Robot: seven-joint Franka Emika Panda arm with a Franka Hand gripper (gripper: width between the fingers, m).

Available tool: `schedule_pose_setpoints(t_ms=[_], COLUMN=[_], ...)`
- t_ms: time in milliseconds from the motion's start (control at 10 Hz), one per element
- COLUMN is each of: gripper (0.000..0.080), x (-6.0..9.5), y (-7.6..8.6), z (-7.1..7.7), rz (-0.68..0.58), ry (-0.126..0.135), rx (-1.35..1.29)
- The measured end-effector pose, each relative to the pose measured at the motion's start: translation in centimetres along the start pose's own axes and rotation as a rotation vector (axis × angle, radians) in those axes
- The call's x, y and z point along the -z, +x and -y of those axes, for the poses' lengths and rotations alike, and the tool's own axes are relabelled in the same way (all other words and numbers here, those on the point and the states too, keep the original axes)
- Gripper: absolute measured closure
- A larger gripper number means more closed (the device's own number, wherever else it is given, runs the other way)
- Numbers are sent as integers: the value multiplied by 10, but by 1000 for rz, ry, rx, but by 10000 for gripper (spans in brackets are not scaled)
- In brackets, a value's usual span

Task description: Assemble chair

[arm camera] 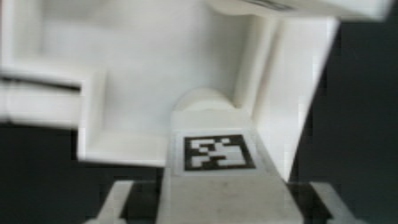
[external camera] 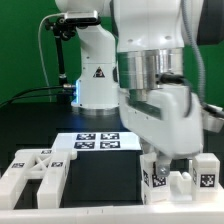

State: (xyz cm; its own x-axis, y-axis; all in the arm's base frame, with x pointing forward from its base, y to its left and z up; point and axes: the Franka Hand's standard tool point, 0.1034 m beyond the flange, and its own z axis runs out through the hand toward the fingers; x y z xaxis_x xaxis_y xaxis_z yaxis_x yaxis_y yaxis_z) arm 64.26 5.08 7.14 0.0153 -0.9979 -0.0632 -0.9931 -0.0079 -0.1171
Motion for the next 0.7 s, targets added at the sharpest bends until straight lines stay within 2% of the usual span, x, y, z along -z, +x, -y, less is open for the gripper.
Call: schedule_pose_setpoints(t_ms=[300, 400, 500, 600, 700], gripper=[514, 372, 217, 217, 165], x=[0, 0, -1, -1, 0], y=[0, -1, -3, -1, -3], z=[0, 0, -1, 2, 3], rz=[-3, -7, -20, -24, -25], ry=[7, 5, -3, 11, 7], rx=[-92, -46, 150, 343, 548])
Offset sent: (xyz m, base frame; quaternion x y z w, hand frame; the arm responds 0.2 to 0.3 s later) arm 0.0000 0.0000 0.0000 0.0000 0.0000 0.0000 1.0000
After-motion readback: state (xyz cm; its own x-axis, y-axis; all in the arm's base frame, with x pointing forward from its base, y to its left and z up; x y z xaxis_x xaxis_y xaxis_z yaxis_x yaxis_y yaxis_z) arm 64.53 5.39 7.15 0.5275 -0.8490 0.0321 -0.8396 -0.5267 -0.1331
